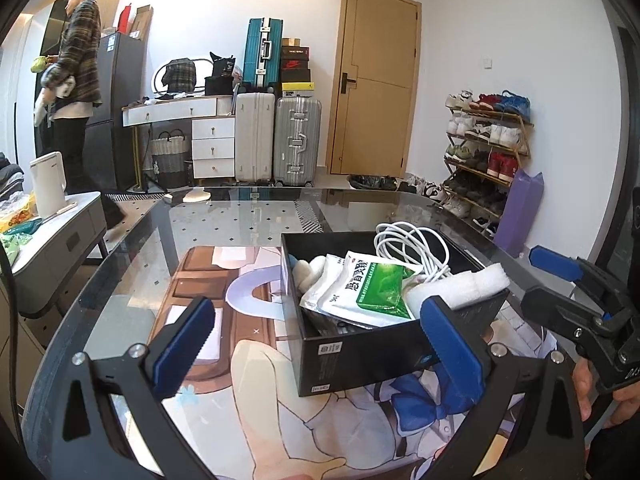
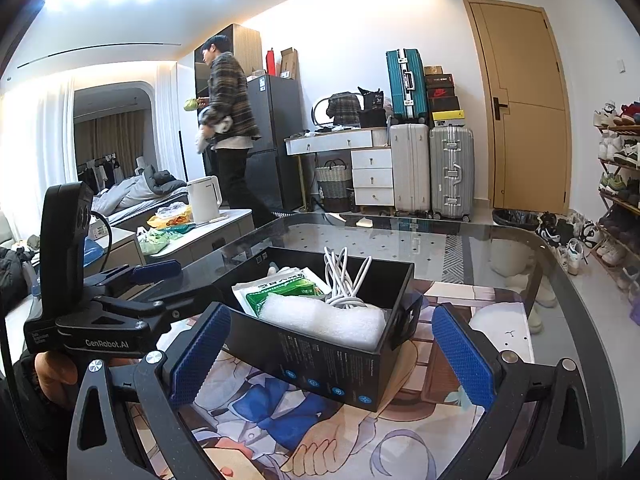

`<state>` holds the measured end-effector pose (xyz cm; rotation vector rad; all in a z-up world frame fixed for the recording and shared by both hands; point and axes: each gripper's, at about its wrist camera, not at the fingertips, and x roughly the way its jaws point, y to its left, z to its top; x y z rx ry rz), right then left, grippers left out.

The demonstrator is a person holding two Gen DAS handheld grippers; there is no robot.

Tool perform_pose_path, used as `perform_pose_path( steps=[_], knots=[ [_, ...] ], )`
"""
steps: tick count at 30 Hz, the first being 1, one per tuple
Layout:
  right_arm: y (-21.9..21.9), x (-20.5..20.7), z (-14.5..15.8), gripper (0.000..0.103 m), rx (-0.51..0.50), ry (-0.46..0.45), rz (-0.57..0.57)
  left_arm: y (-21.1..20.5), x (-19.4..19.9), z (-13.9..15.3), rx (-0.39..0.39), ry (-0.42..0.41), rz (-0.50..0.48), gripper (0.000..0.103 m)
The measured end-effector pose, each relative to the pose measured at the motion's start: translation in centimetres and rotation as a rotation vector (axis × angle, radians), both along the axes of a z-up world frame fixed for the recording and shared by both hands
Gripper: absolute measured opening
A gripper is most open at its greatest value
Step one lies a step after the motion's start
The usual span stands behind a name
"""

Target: Organize soft objects

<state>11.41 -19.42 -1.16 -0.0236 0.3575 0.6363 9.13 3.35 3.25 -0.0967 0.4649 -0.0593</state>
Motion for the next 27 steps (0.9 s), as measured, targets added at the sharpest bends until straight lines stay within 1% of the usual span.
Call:
perform_pose_path(
  steps=[3, 27],
  knots=[
    [0.01, 0.02, -0.05, 0.102, 0.0, 0.002, 0.0, 0.14, 0.15, -0.12, -0.005, 0.009, 0.001, 0.103],
    [0.07, -0.08, -0.09, 0.102, 0.002, 0.002, 0.001, 0.03, -0.31, -0.01, -0.006, -0.003, 0.003, 0.103]
  ],
)
